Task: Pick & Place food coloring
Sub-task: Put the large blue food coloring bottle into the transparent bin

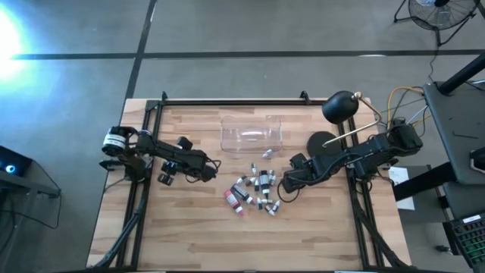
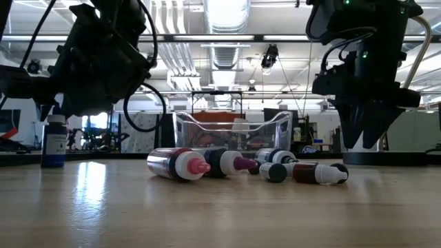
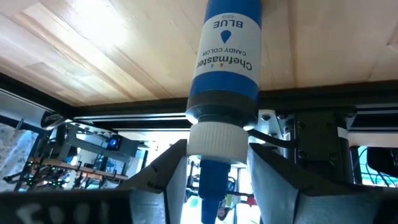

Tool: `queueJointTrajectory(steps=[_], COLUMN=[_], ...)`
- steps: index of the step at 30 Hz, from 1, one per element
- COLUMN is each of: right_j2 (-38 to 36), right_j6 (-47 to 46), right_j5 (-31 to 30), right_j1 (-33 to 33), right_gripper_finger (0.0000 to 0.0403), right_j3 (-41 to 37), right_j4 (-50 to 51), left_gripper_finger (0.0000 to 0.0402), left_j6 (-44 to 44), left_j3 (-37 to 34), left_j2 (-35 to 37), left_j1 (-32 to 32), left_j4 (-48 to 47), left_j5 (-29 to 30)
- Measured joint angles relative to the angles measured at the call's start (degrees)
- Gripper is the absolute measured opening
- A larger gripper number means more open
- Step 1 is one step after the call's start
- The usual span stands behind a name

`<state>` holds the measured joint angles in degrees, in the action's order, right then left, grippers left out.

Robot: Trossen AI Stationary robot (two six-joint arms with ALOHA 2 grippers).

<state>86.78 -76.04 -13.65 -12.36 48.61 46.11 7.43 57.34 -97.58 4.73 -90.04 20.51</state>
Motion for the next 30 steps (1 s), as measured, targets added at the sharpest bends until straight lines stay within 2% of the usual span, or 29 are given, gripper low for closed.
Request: queueJointTrajectory(steps=[7, 14, 23, 27, 30], right_j2=[0.0, 0.0, 0.0, 0.0, 0.0], right_j6=[0.1, 0.1, 0.1, 0.1, 0.1], right_j5=[0.0, 0.0, -0.8, -1.3, -1.3], right_j1=[0.0, 0.0, 0.0, 0.0, 0.0], right_gripper_finger=[0.0214, 0.0215, 0.0215, 0.0215, 0.0215], right_j3=[-0.1, -0.1, -0.1, -0.3, -0.4], right_j4=[0.0, 0.0, 0.1, 0.1, 0.1], left_gripper_finger=[0.0138, 0.0138, 0.0138, 0.0138, 0.0138], left_j6=[-1.6, -4.2, -9.4, -13.7, -21.0], left_j3=[0.4, 4.4, 11.6, 14.1, 16.7], left_j2=[0.0, 0.1, 2.3, 3.9, 6.1], left_j1=[0.0, 0.0, 0.0, 0.0, -0.4], left_j4=[0.0, 0.0, 0.0, 0.0, 0.1], left_j5=[0.0, -0.2, -5.2, -6.7, -9.9])
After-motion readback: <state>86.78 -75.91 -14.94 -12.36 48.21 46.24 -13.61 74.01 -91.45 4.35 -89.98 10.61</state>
